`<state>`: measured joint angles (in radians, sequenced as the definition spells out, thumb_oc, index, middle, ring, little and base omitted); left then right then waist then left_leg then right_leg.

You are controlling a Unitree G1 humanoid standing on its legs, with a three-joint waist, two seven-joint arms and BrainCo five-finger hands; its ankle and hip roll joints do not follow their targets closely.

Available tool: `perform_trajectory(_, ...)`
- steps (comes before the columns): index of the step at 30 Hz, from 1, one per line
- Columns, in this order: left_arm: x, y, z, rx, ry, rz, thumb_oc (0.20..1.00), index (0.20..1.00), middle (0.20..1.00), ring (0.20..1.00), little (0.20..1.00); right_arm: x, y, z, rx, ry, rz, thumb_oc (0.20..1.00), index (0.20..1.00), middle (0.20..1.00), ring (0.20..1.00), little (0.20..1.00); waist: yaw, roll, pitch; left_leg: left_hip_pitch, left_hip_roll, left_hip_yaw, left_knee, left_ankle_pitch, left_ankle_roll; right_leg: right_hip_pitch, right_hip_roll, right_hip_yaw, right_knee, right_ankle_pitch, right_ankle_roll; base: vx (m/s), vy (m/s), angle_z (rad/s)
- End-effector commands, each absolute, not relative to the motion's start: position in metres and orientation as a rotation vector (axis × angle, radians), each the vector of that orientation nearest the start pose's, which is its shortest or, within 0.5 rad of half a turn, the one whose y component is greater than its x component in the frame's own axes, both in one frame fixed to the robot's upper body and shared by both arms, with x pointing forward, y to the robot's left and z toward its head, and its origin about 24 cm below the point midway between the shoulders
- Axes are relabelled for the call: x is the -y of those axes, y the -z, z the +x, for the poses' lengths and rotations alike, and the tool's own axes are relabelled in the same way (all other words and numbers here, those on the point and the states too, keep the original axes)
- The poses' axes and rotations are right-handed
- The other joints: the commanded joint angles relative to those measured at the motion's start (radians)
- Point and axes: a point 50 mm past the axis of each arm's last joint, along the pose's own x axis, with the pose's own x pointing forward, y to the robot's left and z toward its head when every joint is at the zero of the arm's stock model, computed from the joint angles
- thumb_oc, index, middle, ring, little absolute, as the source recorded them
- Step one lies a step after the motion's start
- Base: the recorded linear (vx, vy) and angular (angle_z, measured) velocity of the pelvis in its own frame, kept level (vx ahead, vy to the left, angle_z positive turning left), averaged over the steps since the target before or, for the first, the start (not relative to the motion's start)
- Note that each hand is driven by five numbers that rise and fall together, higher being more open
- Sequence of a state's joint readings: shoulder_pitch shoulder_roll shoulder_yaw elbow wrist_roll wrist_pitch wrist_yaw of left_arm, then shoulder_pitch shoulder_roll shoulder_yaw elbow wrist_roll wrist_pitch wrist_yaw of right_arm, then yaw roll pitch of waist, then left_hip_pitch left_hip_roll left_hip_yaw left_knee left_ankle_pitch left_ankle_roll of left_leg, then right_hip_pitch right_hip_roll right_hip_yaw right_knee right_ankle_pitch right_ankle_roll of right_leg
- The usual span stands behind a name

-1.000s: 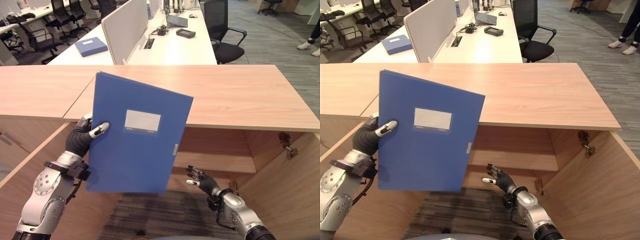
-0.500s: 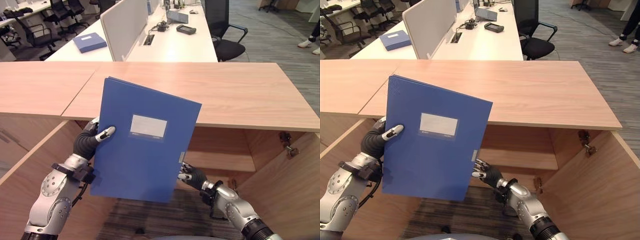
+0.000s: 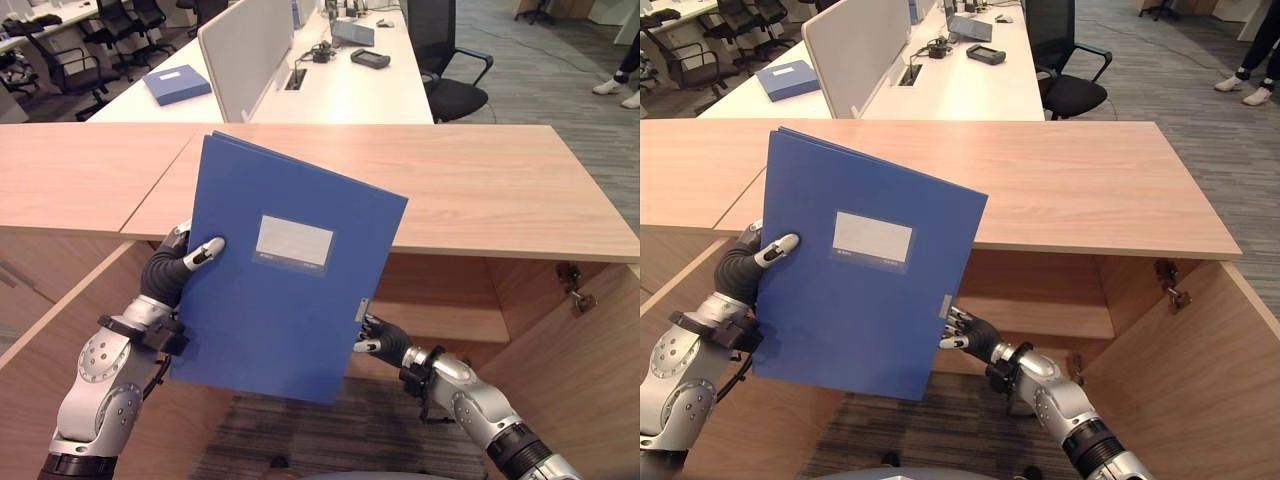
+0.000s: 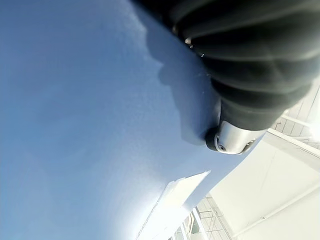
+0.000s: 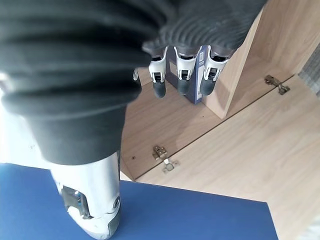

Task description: Put the empty folder in the office cabinet

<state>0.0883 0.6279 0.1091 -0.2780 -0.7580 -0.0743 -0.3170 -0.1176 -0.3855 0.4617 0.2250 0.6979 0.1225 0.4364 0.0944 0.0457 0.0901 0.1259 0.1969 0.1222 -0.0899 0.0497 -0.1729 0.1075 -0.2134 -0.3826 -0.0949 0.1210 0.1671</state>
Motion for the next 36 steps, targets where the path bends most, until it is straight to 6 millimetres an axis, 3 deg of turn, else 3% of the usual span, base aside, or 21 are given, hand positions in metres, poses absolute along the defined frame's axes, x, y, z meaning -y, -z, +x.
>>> perform_trajectory(1, -0.217, -0.167, 0.234, 0.431, 0.485, -0.012, 0.200, 0.200, 0.200, 0.200, 0.200, 0.061, -0.063, 0.254, -0.081, -0.992, 0.432, 1.000, 1.000, 1.000, 1.000, 1.000, -0.002, -0.028, 0.007, 0.017, -0.010, -0.050, 0.003, -0.063, 0.004, 0.072, -0.024, 0.017, 0.008, -0.101, 0.038, 0.00, 0.000, 0.00)
perform_trajectory(8, -0.234, -0.175, 0.230, 0.445, 0.433, 0.037, 0.200, 0.200, 0.200, 0.200, 0.200, 0.079, -0.057, 0.256, -0.094, -0.933, 0.411, 1.000, 1.000, 1.000, 1.000, 1.000, 0.002, -0.029, 0.004, 0.017, -0.010, -0.050, 0.003, -0.063, 0.003, 0.070, -0.022, 0.017, 0.008, -0.100, 0.040, 0.00, 0.000, 0.00)
perform_trajectory(19, -0.244, -0.178, 0.225, 0.448, 0.395, 0.052, 0.200, 0.200, 0.200, 0.200, 0.200, 0.102, -0.041, 0.255, -0.146, -0.834, 0.391, 1.000, 1.000, 1.000, 1.000, 1.000, 0.006, -0.028, 0.004, 0.017, -0.012, -0.059, 0.003, -0.064, 0.004, 0.075, -0.020, 0.012, 0.009, -0.103, 0.039, 0.00, 0.000, 0.00)
perform_trajectory(36, -0.253, -0.181, 0.225, 0.456, 0.349, 0.111, 0.200, 0.200, 0.200, 0.200, 0.200, 0.100, -0.041, 0.252, -0.151, -0.857, 0.412, 1.000, 1.000, 1.000, 1.000, 1.000, 0.007, -0.031, 0.002, 0.017, -0.012, -0.062, 0.003, -0.065, 0.004, 0.077, -0.019, 0.009, 0.013, -0.107, 0.038, 0.00, 0.000, 0.00)
